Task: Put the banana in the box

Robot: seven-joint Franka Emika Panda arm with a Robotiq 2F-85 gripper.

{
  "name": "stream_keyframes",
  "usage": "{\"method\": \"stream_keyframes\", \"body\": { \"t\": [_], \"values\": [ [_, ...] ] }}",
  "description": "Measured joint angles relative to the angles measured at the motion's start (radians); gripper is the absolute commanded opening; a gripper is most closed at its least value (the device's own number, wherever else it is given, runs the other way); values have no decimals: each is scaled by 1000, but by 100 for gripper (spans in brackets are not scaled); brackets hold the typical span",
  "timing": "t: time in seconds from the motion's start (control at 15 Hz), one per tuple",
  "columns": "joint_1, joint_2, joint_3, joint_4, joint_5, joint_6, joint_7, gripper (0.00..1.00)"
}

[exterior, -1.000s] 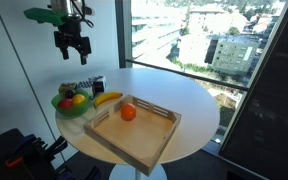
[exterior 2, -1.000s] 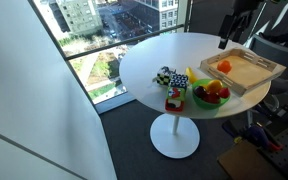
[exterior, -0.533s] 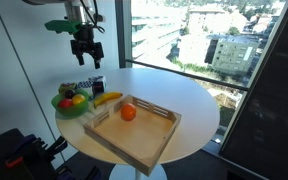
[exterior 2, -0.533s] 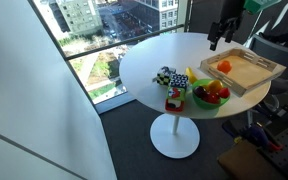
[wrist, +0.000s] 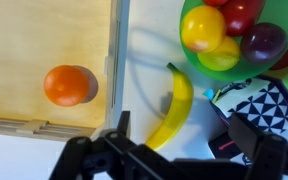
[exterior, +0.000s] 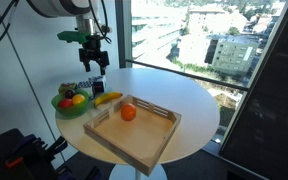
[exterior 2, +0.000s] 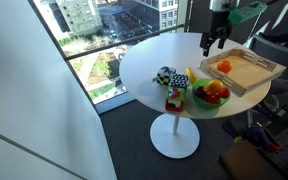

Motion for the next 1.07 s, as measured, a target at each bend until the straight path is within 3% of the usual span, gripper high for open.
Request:
{"method": "stream_keyframes", "body": {
  "t": [1.07],
  "values": [
    [0, 67, -1, 23, 0, 20, 0, 100]
  ]
}}
